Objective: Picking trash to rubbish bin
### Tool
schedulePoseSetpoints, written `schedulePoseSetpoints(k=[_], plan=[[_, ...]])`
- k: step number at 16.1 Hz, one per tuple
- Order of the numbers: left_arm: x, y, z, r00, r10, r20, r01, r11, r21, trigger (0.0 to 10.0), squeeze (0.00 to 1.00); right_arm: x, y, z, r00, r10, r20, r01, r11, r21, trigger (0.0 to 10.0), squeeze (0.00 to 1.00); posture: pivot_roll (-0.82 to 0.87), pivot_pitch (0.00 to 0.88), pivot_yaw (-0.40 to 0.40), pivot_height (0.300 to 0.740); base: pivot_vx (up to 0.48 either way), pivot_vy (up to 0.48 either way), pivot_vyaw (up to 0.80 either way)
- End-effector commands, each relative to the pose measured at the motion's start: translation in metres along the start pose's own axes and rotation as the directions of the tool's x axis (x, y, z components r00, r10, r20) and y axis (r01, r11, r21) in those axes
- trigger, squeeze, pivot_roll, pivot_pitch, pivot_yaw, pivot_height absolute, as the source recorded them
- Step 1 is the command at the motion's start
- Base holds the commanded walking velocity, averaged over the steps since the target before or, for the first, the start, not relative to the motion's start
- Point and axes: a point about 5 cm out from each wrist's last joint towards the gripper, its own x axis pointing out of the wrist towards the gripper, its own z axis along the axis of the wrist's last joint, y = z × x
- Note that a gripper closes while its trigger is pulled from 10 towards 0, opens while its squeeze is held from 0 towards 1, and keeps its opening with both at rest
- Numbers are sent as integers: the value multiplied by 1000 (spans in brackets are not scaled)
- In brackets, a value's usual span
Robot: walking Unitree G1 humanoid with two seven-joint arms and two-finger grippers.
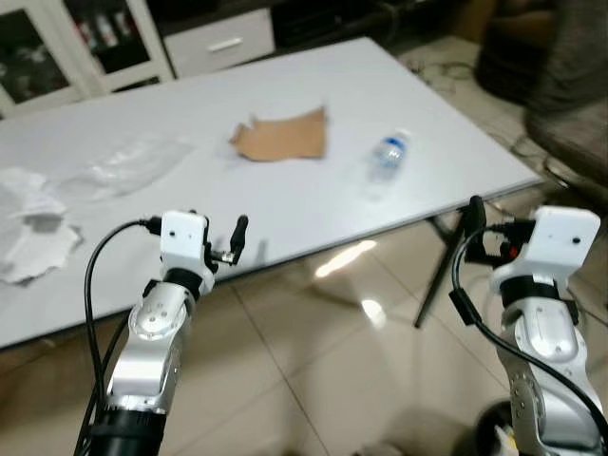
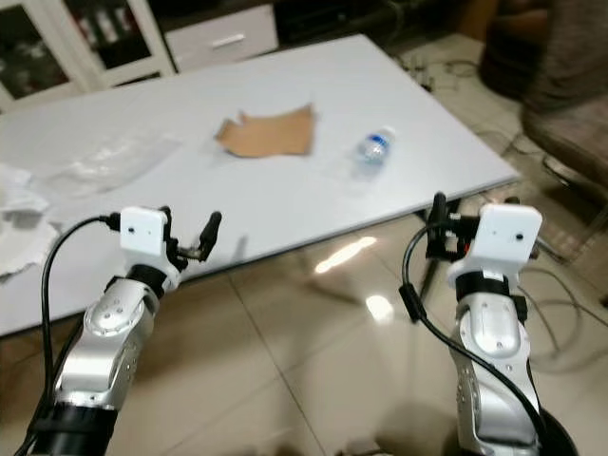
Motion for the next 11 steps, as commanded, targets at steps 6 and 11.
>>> schedulePoseSetpoints(k=[6,11], plan=[[-6,9,-3,999,30,-14,-29,999,22,10000,0,3,12,2,1000,27,1,-27,1000,3,10000,0,-102,144,82,740,480,0,0],[-5,9,-3,999,36,-19,-36,999,7,10000,0,19,27,3,995,7,-101,20,964,265,10000,0,-92,142,91,740,85,0,0]])
